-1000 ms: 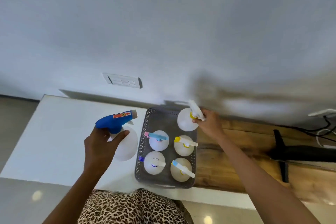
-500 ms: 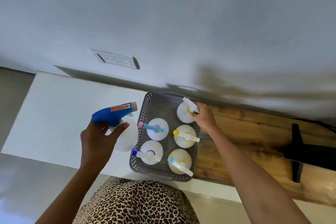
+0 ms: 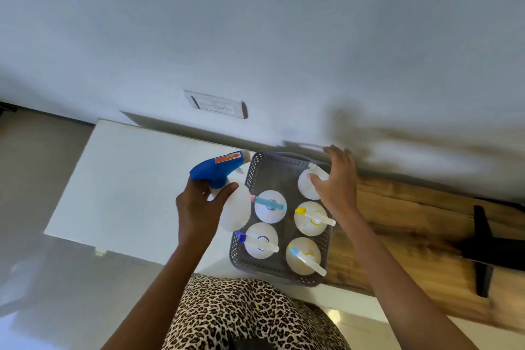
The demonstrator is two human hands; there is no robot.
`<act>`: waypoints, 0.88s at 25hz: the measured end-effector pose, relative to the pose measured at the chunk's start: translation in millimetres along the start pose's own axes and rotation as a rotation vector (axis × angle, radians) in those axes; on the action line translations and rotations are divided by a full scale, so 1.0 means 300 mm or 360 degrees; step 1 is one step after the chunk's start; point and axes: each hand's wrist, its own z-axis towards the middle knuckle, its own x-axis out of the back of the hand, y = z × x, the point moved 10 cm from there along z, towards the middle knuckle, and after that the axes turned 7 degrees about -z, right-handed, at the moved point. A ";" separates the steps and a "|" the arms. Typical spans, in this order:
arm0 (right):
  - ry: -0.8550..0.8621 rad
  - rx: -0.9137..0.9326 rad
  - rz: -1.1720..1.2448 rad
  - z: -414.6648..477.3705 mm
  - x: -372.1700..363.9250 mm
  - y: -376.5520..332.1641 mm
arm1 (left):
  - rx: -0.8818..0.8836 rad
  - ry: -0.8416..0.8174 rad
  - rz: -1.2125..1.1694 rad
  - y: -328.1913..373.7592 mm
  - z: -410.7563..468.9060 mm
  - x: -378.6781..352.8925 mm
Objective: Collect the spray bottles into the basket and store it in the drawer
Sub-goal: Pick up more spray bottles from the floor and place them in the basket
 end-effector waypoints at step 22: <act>0.0106 0.0671 0.0059 -0.255 0.238 -0.633 | -0.0410 -0.0214 -0.0398 0.218 -0.065 0.091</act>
